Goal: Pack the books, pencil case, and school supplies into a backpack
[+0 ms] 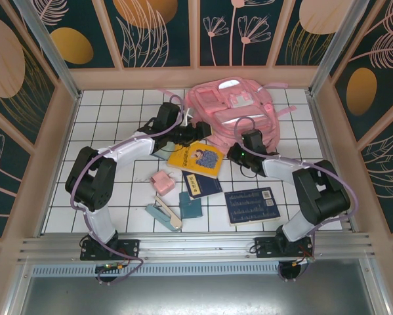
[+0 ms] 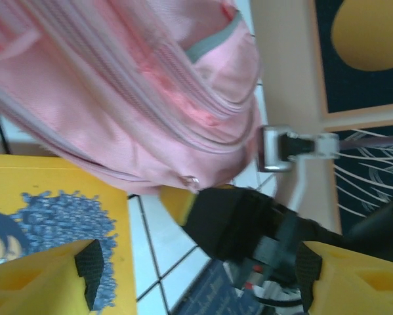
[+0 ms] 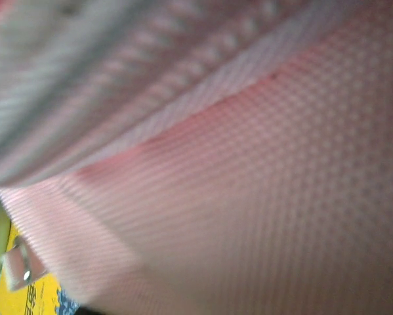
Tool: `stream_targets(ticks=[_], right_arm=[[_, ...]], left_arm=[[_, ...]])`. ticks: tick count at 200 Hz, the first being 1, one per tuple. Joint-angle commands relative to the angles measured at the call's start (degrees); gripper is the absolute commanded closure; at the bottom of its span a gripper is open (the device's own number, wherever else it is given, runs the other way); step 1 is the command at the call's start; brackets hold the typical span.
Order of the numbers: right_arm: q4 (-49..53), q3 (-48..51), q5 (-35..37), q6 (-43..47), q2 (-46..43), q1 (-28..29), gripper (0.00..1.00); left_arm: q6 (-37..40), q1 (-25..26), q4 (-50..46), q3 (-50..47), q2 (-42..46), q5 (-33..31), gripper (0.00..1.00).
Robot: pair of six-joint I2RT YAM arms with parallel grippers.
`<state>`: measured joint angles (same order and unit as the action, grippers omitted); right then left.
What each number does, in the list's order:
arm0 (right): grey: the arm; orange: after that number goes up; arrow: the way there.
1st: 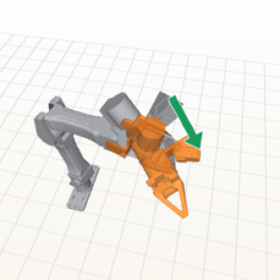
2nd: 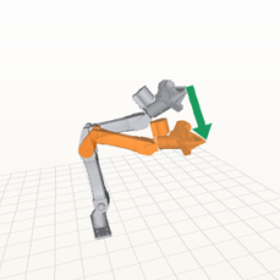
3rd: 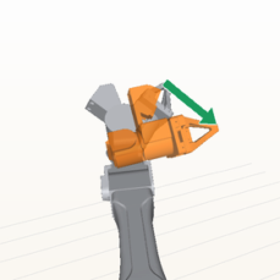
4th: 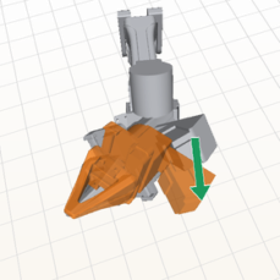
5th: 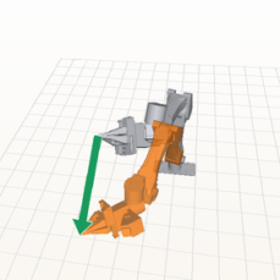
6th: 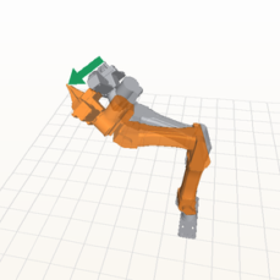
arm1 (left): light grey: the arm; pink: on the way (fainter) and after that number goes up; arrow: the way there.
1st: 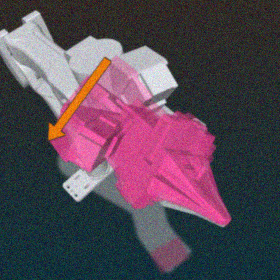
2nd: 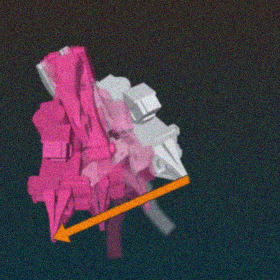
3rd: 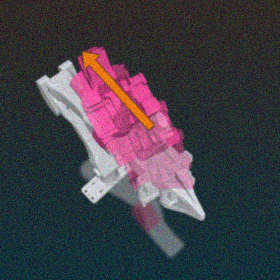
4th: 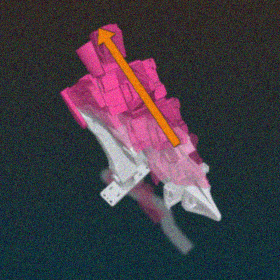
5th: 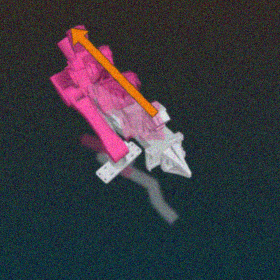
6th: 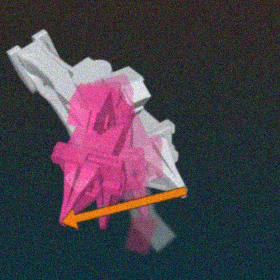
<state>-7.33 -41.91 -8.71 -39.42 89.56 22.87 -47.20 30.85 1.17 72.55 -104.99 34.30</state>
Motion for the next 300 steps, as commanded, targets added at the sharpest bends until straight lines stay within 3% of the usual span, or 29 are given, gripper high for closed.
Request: stream_targets(ticks=[1, 16, 28, 77, 149, 173, 199, 209, 300], right_arm=[[4.5, -2.1, -1.3, 5.0, -4.3, -0.6, 1.0], [6.2, -2.2, -2.5, 6.7, -6.3, -0.6, 1.0], [6.5, -2.0, -3.0, 7.2, -7.9, -0.6, 1.0], [3.2, -0.2, -6.2, 6.2, -9.1, -0.4, 1.0], [-1.4, 0.8, -8.7, 5.6, -8.1, 1.1, 1.0], [-0.9, 0.8, -8.0, 6.3, -8.5, 1.3, 1.0], [1.5, 0.3, -7.3, 7.5, -9.0, 1.2, 1.0], [2.8, -0.1, -6.8, 8.1, -9.2, 1.2, 1.0], [14.3, -2.3, -9.9, 12.1, -10.3, -2.8, 1.0]], left_arm=[[3.2, -0.4, -7.7, 4.8, -1.5, -7.9, 0.19], [1.9, 0.0, -13.5, 8.8, -3.5, -12.8, 0.19], [0.5, 0.4, -16.2, 11.4, -5.6, -12.4, 0.2], [-8.4, 5.0, -11.7, 15.7, -10.0, -8.3, 0.24], [-15.4, 5.1, -11.2, 23.8, -19.6, -9.4, 0.35], [-15.6, 4.5, -12.1, 26.0, -22.0, -10.2, 0.52], [-14.7, 3.5, -12.1, 26.7, -22.9, -11.5, 0.91], [-13.9, 3.2, -12.5, 26.9, -22.9, -11.9, 1.0], [-7.9, 0.3, -16.7, 25.0, -21.4, -16.6, 1.0]])
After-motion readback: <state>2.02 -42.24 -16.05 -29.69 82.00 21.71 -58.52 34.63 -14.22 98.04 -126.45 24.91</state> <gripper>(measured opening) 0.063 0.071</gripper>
